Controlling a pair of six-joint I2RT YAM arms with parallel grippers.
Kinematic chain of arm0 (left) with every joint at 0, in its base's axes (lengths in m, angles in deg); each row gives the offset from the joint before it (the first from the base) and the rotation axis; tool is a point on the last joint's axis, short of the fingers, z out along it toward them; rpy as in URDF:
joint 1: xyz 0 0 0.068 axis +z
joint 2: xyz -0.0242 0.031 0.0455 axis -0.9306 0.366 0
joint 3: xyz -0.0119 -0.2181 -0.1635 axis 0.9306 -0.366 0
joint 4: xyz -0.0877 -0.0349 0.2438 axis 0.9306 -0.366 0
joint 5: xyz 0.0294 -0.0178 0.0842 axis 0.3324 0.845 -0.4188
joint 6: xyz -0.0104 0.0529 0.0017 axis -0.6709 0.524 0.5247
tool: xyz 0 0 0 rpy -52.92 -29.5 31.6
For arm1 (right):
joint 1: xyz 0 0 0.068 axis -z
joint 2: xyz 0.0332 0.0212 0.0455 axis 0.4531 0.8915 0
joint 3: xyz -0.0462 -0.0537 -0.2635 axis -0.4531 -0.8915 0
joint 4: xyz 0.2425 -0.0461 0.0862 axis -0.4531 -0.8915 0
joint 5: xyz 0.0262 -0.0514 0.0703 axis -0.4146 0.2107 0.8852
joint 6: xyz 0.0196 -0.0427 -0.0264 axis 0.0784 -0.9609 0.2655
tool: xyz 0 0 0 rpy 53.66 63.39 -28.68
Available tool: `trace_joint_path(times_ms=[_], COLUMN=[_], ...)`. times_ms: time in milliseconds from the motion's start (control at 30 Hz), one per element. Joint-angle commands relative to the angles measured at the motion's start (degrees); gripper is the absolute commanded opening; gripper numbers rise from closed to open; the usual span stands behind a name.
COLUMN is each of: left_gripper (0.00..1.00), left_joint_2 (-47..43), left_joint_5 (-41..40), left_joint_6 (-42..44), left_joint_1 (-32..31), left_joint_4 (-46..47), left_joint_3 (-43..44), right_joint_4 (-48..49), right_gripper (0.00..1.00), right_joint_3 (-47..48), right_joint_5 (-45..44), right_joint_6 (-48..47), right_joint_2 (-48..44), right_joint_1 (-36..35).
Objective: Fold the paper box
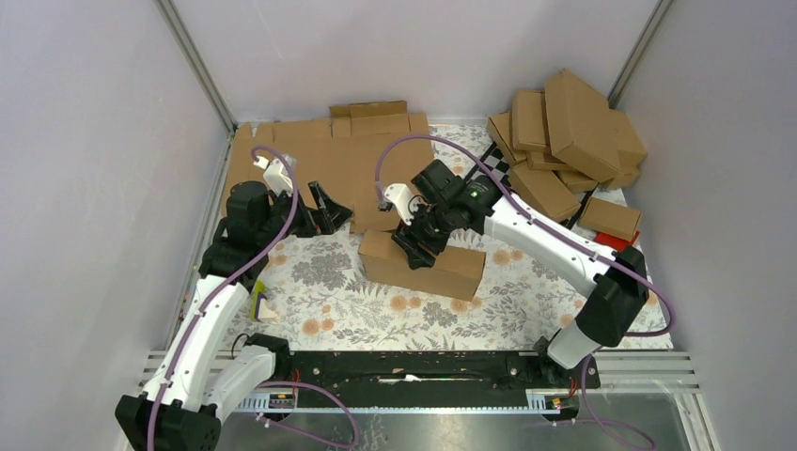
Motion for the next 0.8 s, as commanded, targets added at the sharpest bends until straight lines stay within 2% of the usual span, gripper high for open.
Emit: trace_joint_path(times_ms=[0,100,167,233,367,500,533,567,633,667,733,767], left_gripper=[0.96,0.96,0.95,0.95,0.95,0.94,0.94,0.94,0.94,0.94,0.94,0.93], left_joint_2=[0.3,0.1,-0.2,-0.2,0.6,1.4,1.6,1.9,2.3,2.4,2.7,2.8], left_joint_5=[1.0,0.6,0.5,0.9,2.2,4.3,4.7,5.1,5.7,5.8,6.1,6.1], left_joint_6=[0.3,0.4,0.4,0.2,-0.4,-0.9,-0.9,-0.8,-0.8,-0.8,-1.0,-1.1], left_joint_1=[0.0,0.0,0.0,0.0,0.0,0.0,0.0,0.0,-0.1,-0.1,-0.1,-0.1], left_joint_4=[3.5,2.9,2.6,2.7,3.6,4.4,4.0,3.6,3.1,3.1,3.1,3.1], left_joint_3=[-0.6,-0.1,0.1,0.1,-0.2,-0.1,0.5,1.0,1.6,1.8,2.0,2.1], right_joint_4=[3.1,6.0,7.6,9.1,15.8,30.8,36.1,41.6,47.4,47.7,49.9,51.5], right_gripper=[0.43,0.43,0.42,0.38,0.39,0.40,0.38,0.32,0.22,0.22,0.34,0.35], right_joint_3=[0.0,0.3,0.9,1.4,-1.1,-5.2,-6.2,-6.5,-5.4,-4.3,-2.2,-1.5], right_joint_5=[-10.4,-12.9,-18.4,-28.2,-48.4,-67.0,-69.1,-70.8,-70.4,-68.7,-66.5,-66.2], right_joint_6=[-1.2,-2.1,-2.6,-2.3,-6.6,-17.2,-21.0,-24.4,-26.5,-25.4,-25.0,-26.4], right_joint_2=[-1.4,-5.5,-9.1,-12.3,-18.6,-23.6,-24.6,-25.0,-24.9,-24.2,-21.6,-19.8], right_joint_1=[-1.4,-1.5,-1.5,-1.5,-1.5,-0.8,0.2,1.3,6.3,9.6,15.3,17.6])
